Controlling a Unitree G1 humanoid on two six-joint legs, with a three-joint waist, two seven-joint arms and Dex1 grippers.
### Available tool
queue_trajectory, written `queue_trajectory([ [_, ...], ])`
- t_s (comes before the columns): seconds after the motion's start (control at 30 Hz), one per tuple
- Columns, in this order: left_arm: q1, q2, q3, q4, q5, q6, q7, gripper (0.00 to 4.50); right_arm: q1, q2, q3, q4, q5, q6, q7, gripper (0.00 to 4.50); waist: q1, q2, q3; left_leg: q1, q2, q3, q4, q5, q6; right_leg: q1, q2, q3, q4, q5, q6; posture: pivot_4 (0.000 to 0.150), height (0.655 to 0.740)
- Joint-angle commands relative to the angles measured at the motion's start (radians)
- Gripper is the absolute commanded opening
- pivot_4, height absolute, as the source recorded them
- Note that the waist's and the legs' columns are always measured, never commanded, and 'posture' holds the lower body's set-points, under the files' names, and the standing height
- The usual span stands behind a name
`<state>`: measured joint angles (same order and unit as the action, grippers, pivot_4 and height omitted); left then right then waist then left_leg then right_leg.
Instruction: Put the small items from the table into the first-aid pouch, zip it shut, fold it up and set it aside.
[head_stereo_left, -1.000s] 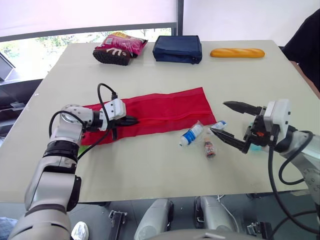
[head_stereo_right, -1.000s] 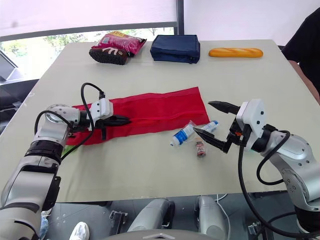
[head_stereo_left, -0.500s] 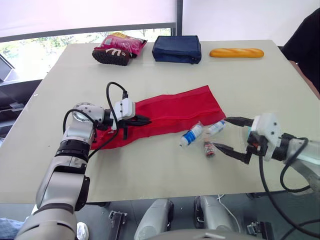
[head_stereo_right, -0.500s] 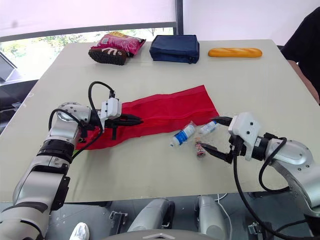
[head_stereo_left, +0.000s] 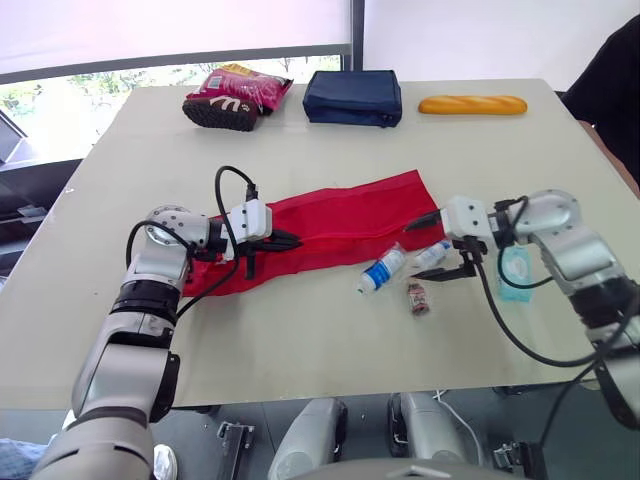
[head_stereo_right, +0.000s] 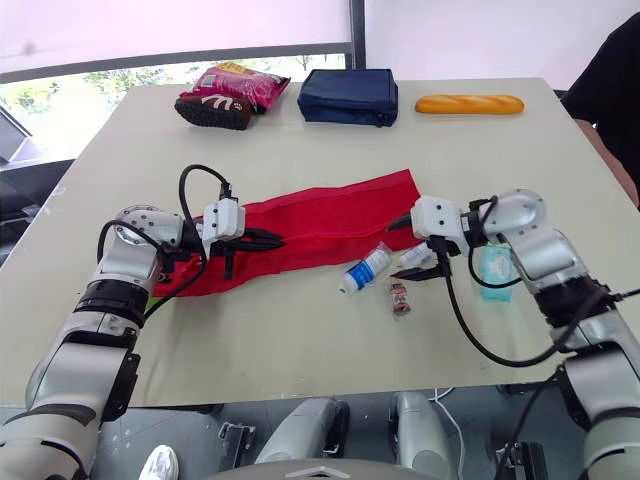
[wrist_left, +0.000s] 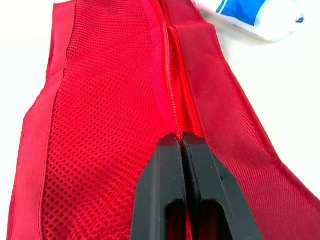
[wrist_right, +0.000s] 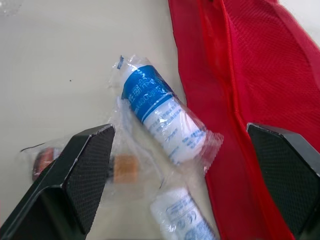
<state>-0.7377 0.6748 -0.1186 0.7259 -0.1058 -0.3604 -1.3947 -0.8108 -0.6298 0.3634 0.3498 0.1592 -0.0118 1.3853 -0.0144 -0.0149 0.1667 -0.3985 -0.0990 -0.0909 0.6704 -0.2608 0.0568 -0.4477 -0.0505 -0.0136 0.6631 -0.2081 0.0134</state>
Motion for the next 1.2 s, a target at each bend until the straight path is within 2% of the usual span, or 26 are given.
queue_trajectory([
  [0.03, 0.006, 0.011, 0.016, -0.033, -0.002, -0.021, 0.012, 0.06, -0.093, 0.053, 0.023, 0.142, -0.057, -0.081, 0.055, 4.5, 0.0, 0.0, 0.0, 0.0, 0.0, 0.0, 0.0, 0.0, 0.0, 0.0, 0.0, 0.0, 0.0, 0.0, 0.0, 0.15, 0.7395],
  [0.23, 0.016, 0.013, 0.019, -0.051, -0.005, -0.013, 0.018, 0.06, -0.202, 0.138, 0.073, 0.361, -0.161, -0.203, 0.107, 4.5, -0.001, 0.0, 0.0, 0.0, 0.0, 0.0, 0.0, 0.0, 0.0, 0.0, 0.0, 0.0, 0.0, 0.0, 0.0, 0.15, 0.7395],
  [0.4, 0.018, 0.018, 0.022, -0.059, -0.008, -0.009, 0.021, 0.06, -0.238, 0.184, 0.082, 0.45, -0.207, -0.259, 0.132, 4.5, -0.002, 0.0, 0.0, 0.0, 0.0, 0.0, 0.0, 0.0, 0.0, -0.001, 0.0, 0.0, 0.001, 0.0, 0.0, 0.15, 0.7395],
  [0.53, 0.018, 0.021, 0.023, -0.057, -0.009, -0.013, 0.02, 0.0, -0.244, 0.2, 0.073, 0.459, -0.214, -0.263, 0.15, 3.12, -0.002, 0.001, 0.0, 0.0, 0.0, -0.001, 0.0, 0.0, 0.0, -0.001, 0.0, 0.0, 0.001, 0.0, 0.0, 0.15, 0.7395],
  [0.6, 0.015, 0.021, 0.023, -0.049, -0.008, -0.017, 0.019, 0.0, -0.243, 0.199, 0.06, 0.452, -0.209, -0.257, 0.157, 2.05, -0.002, 0.001, 0.0, 0.0, 0.0, -0.001, 0.0, 0.0, 0.0, -0.001, 0.0, 0.0, 0.001, 0.0, 0.0, 0.15, 0.7395],
  [0.63, 0.013, 0.02, 0.022, -0.045, -0.007, -0.018, 0.018, 0.0, -0.241, 0.198, 0.05, 0.445, -0.2, -0.249, 0.157, 1.75, -0.002, 0.001, 0.0, 0.0, 0.0, -0.001, 0.0, 0.0, 0.0, -0.001, 0.0, 0.0, 0.001, 0.0, 0.0, 0.15, 0.7395],
  [0.67, 0.011, 0.019, 0.022, -0.042, -0.008, -0.02, 0.017, 0.0, -0.238, 0.197, 0.039, 0.437, -0.193, -0.24, 0.155, 1.12, -0.002, 0.001, 0.0, 0.0, 0.0, -0.001, 0.0, 0.0, 0.0, -0.001, 0.0, 0.0, 0.001, 0.0, 0.0, 0.15, 0.7395],
  [0.7, 0.011, 0.018, 0.022, -0.04, -0.008, -0.021, 0.016, 0.0, -0.236, 0.197, 0.032, 0.432, -0.188, -0.235, 0.153, 1.01, -0.002, 0.001, 0.0, 0.0, 0.0, -0.001, 0.0, 0.0, 0.0, -0.001, 0.0, 0.0, 0.001, 0.0, 0.0, 0.15, 0.7395],
  [0.73, 0.009, 0.016, 0.022, -0.035, -0.009, -0.021, 0.015, 0.0, -0.231, 0.19, 0.026, 0.414, -0.185, -0.222, 0.158, 0.44, -0.002, 0.001, 0.0, 0.0, 0.0, -0.001, 0.0, 0.0, 0.0, -0.001, 0.0, 0.0, 0.001, 0.0, 0.0, 0.15, 0.7395],
  [0.8, 0.006, 0.013, 0.021, -0.026, -0.008, -0.026, 0.013, 0.0, -0.218, 0.173, 0.013, 0.371, -0.177, -0.197, 0.165, 0.05, -0.002, 0.001, 0.0, 0.0, 0.0, -0.001, 0.0, 0.0, 0.0, -0.001, 0.0, 0.0, 0.001, 0.0, 0.0, 0.15, 0.7395],
  [0.97, -0.006, 0.0, 0.026, -0.01, -0.018, -0.025, 0.014, 0.0, -0.126, 0.123, -0.041, 0.101, -0.111, 0.045, 0.139, 0.04, 0.0, 0.001, 0.0, 0.0, 0.0, -0.001, 0.0, 0.0, 0.0, -0.001, 0.0, 0.0, 0.001, 0.0, 0.0, 0.15, 0.7395],
  [1.07, -0.013, -0.017, 0.04, -0.017, -0.045, 0.005, 0.016, 0.0, -0.028, 0.122, -0.074, -0.152, -0.091, 0.306, 0.014, 0.04, 0.001, 0.001, 0.0, 0.0, 0.0, -0.001, 0.0, 0.0, 0.0, -0.001, 0.0, 0.0, 0.001, 0.0, 0.0, 0.15, 0.7395],
  [1.2, -0.011, -0.033, 0.051, -0.038, -0.074, 0.04, 0.007, 0.0, 0.062, 0.176, -0.078, -0.368, -0.135, 0.521, -0.199, 0.04, 0.0, 0.001, 0.0, 0.0, 0.0, -0.001, 0.0, 0.0, 0.0, -0.001, 0.0, 0.0, 0.002, 0.0, 0.0, 0.15, 0.7395],
])
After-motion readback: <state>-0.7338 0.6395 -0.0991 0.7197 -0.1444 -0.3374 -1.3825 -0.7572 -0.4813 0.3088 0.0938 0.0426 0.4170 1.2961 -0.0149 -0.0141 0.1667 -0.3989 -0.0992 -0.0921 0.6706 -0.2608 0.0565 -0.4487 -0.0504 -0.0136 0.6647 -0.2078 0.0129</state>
